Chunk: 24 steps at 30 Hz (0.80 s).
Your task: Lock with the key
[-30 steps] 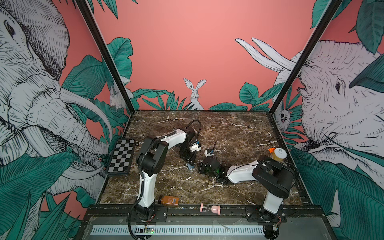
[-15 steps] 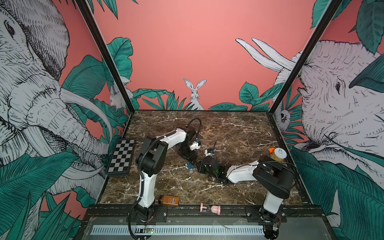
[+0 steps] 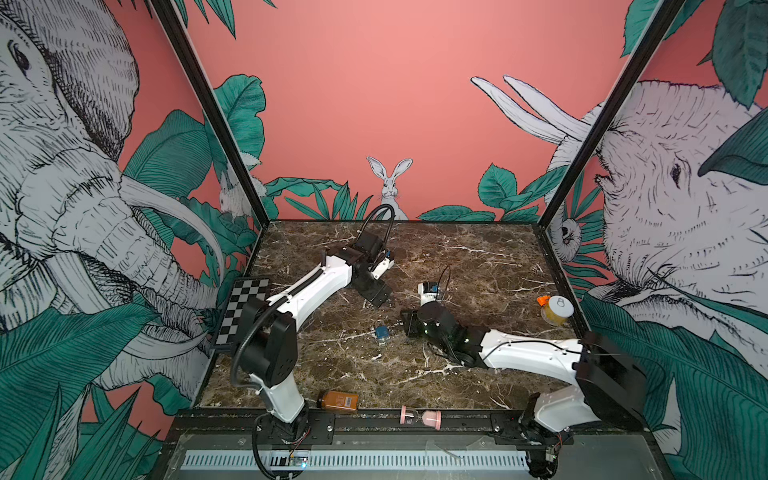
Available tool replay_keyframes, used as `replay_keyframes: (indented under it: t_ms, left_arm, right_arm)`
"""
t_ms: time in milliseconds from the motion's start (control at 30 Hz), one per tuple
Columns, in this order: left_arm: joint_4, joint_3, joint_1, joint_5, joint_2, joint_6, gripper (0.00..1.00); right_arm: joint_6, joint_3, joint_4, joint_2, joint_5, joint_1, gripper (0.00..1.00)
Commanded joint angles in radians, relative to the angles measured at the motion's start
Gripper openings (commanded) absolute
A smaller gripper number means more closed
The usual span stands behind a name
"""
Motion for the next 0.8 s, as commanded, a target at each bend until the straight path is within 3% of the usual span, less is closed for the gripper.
replay_keyframes:
  t_ms: [0,67,167,367,567,700,767]
  left_arm:
    - [0.225,-0.126,0.003,-0.149,-0.124,-0.069,0.98]
    - [0.355,-0.211,0.003,-0.197,-0.205,-0.087,0.97]
    - [0.533,-0.335,0.005,-0.308,-0.322,-0.131,0.97]
    - [0.722,-0.486,0.009,-0.534,-0.469,-0.133,0.98]
    - [0.823,-0.619,0.101,-0.686,-0.545,-0.116,0.98]
    - [1.334,-0.886,0.157,-0.644,-0.476,0.116,0.98]
    - [1.399,-0.92,0.203,-0.684,-0.407,0.06,0.98]
  right_arm:
    - [-0.178,0.033,-0.135,-0.086,0.11,0.007,0.43]
    - [-0.235,0.036,-0.185,-0.141,0.146,0.005,0.48]
    - [-0.295,0.03,-0.254,-0.226,0.19,0.004,0.97]
    - [-0.368,0.006,-0.399,-0.39,0.251,0.002,0.98]
    - [-0.43,-0.054,-0.408,-0.501,0.35,-0.009,0.98]
    - [-0.503,-0.111,-0.318,-0.558,0.395,-0.023,0.98]
    - [-0.536,-0.134,-0.271,-0.569,0.398,-0.028,0.98]
